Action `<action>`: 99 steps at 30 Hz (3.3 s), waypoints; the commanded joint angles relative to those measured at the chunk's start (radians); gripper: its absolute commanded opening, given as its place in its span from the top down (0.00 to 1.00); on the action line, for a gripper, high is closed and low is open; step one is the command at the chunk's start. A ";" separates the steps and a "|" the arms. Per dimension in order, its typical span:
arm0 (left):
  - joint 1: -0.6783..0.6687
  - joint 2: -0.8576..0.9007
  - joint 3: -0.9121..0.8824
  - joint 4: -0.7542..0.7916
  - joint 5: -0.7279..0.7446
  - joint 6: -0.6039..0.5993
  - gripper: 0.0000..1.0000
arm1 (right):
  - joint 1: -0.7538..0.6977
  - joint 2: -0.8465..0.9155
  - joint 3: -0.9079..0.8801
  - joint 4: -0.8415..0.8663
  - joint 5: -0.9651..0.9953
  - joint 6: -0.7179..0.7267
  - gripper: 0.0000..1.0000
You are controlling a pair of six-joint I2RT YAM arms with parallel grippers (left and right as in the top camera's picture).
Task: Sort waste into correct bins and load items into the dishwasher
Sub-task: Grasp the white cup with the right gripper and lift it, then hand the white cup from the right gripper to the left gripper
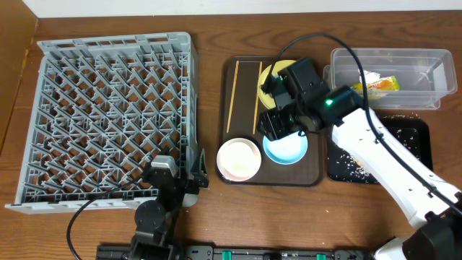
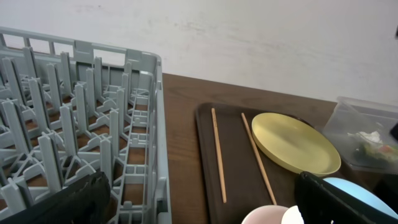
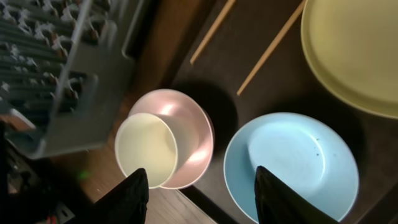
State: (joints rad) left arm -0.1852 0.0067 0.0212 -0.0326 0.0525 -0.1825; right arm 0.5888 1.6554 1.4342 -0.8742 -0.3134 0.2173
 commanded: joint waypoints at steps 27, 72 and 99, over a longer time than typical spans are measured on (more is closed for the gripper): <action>-0.003 0.040 0.235 -0.205 0.021 -0.050 0.05 | 0.133 0.123 0.007 -0.036 0.025 0.006 0.51; 0.012 0.747 0.933 -0.428 0.961 -0.492 0.06 | -0.229 -0.127 0.021 0.078 -1.042 -0.291 0.99; 0.012 0.815 0.933 -0.143 1.249 -0.666 0.45 | -0.156 -0.127 0.021 0.142 -1.045 -0.282 0.80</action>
State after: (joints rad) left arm -0.1665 0.8307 0.9321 -0.1993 1.2514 -0.8417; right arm 0.4187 1.5265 1.4528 -0.7315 -1.4162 -0.0574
